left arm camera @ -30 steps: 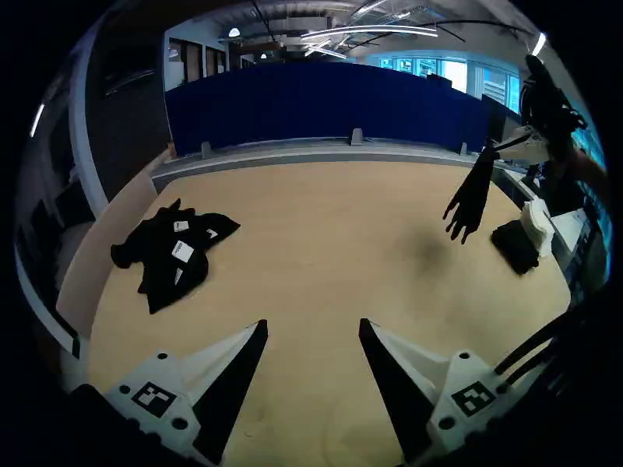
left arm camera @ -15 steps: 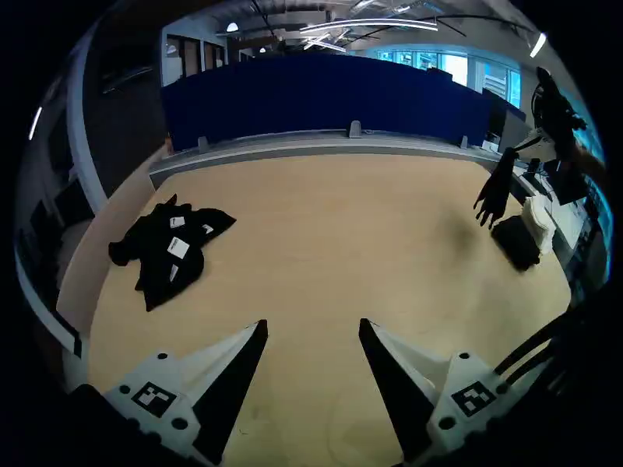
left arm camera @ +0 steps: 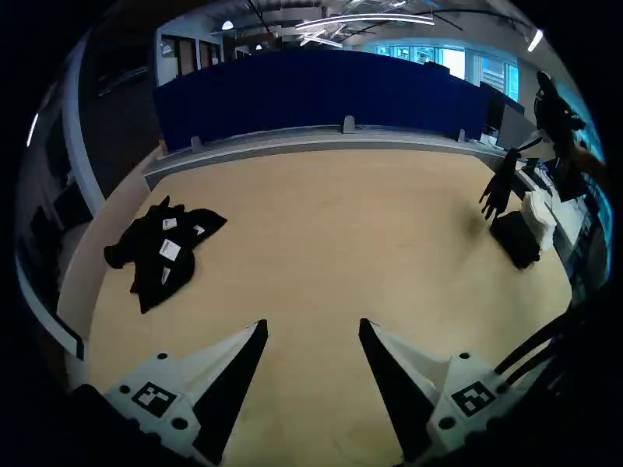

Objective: Fold towel

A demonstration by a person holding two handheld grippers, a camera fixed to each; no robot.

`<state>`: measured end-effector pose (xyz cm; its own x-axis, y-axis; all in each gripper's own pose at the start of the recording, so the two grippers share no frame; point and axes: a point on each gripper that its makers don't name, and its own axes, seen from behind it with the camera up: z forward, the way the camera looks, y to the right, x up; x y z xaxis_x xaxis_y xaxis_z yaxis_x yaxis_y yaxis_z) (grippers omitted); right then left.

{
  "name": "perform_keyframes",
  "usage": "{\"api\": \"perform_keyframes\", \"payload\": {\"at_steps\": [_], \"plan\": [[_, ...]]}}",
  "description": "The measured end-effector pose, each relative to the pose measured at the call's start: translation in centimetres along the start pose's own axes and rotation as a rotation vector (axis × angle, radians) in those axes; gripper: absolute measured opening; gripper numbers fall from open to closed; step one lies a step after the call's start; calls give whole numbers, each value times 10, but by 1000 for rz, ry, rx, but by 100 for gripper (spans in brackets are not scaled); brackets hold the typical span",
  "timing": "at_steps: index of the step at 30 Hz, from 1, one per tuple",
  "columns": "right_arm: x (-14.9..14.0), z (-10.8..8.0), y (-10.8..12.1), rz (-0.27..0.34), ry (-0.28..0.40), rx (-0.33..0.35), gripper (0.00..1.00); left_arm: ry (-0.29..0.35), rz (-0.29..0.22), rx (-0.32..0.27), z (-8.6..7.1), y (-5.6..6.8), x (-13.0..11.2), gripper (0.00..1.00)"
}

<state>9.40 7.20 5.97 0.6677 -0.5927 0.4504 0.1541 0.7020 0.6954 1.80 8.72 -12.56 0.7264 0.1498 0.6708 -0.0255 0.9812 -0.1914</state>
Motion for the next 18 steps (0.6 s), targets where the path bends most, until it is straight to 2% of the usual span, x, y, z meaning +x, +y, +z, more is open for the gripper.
{"api": "perform_keyframes", "payload": {"at_steps": [8, 18], "plan": [[-25, -8, 7, 31, -17, -5, 4, -8, 12, -7, 2, 8, 2, 87], [-80, -32, 6, 116, -50, -29, 4, -10, 21, -17, 4, 15, 4, 87]]}}
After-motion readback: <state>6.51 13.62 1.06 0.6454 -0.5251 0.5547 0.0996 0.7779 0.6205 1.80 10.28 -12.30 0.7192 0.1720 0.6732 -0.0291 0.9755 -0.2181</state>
